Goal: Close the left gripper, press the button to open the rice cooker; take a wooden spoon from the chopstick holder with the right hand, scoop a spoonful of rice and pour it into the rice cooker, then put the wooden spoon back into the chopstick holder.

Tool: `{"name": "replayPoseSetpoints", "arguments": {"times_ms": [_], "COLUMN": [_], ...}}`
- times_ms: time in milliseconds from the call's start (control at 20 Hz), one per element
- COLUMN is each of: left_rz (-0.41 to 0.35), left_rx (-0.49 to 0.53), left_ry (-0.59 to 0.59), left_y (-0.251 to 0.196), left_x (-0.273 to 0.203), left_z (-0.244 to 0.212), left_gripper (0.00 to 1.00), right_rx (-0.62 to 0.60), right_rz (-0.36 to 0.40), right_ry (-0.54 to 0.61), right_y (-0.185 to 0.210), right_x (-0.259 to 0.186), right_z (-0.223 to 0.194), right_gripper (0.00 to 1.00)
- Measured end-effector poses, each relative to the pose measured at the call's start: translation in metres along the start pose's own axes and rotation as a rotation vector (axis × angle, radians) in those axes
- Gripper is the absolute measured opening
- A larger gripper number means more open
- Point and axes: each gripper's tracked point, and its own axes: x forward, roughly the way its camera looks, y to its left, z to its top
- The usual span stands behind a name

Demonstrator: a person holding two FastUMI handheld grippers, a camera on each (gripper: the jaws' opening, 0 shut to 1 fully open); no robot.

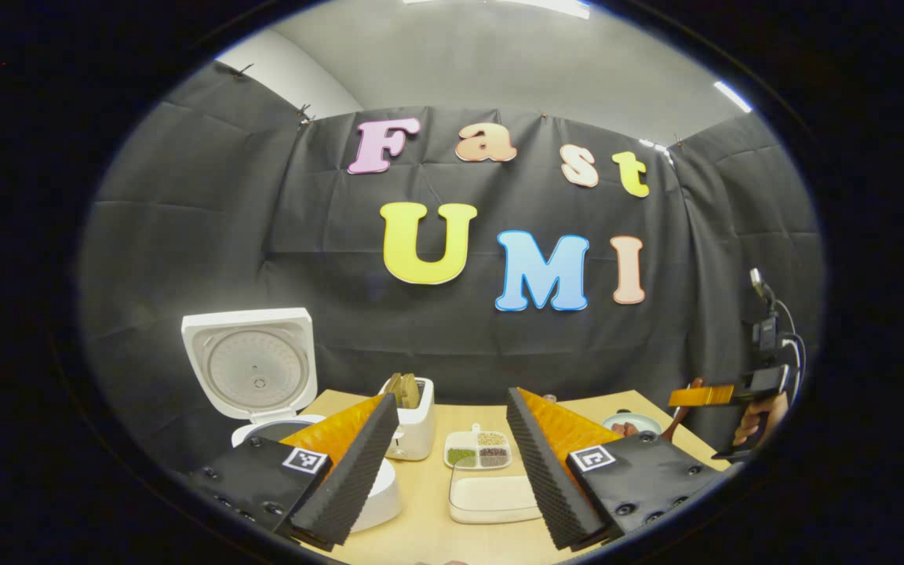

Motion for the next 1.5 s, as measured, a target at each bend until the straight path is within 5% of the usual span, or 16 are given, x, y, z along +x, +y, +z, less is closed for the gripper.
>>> {"name": "replayPoseSetpoints", "arguments": {"times_ms": [500, 1000, 1250, 1450, 1500], "left_rz": [0.026, 0.072, 0.094, 0.083, 0.075], "left_rx": [0.008, 0.033, 0.008, 0.004, 0.006], "left_ry": [0.016, 0.064, 0.095, 0.091, 0.089], "left_y": [0.06, 0.122, 0.141, 0.139, 0.136], "left_x": [-0.006, -0.012, -0.013, -0.009, -0.008], "left_z": [-0.009, -0.029, -0.047, -0.048, -0.047], "left_gripper": [0.96, 1.0, 1.0, 1.0, 0.93], "right_rx": [-0.105, -0.223, -0.128, 0.08, 0.142], "right_rz": [0.162, 0.106, 0.17, 0.195, 0.192], "right_ry": [0.028, 0.14, 0.204, 0.237, 0.241], "right_y": [0.124, 0.15, 0.173, 0.171, 0.165], "right_x": [0.081, 0.182, 0.179, 0.167, 0.166], "right_z": [-0.045, -0.158, -0.185, -0.187, -0.186], "right_gripper": [0.06, 0.06, 0.06, 0.06, 0.06]}}
